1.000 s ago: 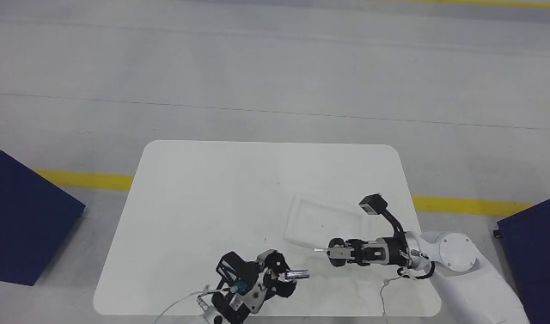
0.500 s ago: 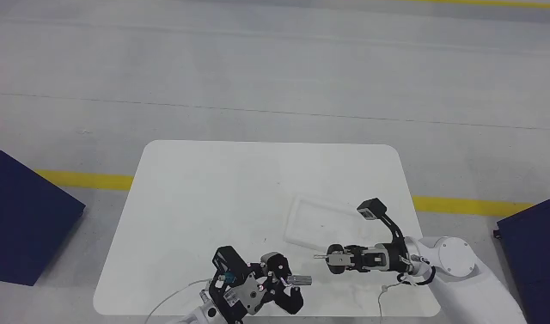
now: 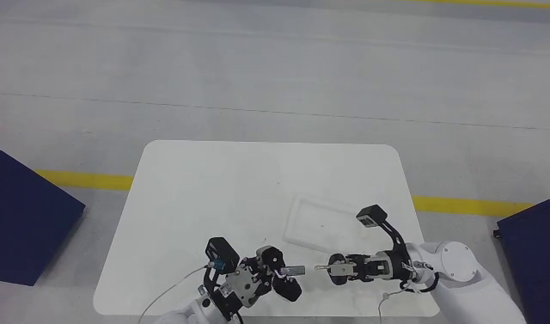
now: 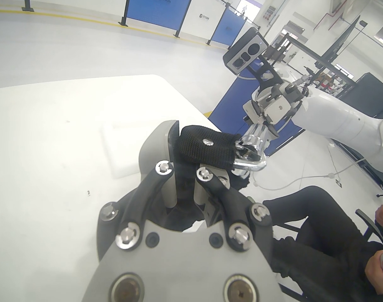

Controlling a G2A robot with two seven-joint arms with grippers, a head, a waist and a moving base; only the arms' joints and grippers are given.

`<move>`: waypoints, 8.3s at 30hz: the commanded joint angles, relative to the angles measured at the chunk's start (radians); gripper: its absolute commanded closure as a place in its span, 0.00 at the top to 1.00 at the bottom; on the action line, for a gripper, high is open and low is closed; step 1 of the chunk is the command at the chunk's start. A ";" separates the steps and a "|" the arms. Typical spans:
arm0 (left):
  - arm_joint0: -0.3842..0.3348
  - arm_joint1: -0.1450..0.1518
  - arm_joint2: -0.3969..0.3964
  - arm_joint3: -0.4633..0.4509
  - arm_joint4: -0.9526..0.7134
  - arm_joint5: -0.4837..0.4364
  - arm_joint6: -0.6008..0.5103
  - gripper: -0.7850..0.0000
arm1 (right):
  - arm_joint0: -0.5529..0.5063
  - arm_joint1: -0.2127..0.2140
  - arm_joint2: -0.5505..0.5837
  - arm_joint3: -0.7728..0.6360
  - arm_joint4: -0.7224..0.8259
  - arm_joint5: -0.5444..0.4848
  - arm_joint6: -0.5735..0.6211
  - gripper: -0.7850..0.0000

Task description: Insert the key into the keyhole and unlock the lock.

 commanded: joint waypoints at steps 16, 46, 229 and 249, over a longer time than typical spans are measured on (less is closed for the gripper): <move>-0.004 0.005 0.000 0.003 -0.007 -0.014 -0.008 0.00 | 0.009 -0.003 -0.013 -0.008 -0.032 -0.002 -0.002 0.00; -0.004 0.005 0.000 0.003 -0.007 -0.014 -0.008 0.00 | -0.009 0.007 -0.020 -0.063 -0.090 -0.064 -0.064 0.00; -0.042 0.025 0.052 0.033 -0.088 0.083 0.059 0.00 | -0.049 -0.036 -0.004 -0.035 -0.075 0.043 -0.137 0.00; -0.034 0.026 0.072 0.023 0.008 0.160 0.122 0.00 | -0.037 -0.046 -0.037 -0.054 -0.086 0.056 -0.155 0.00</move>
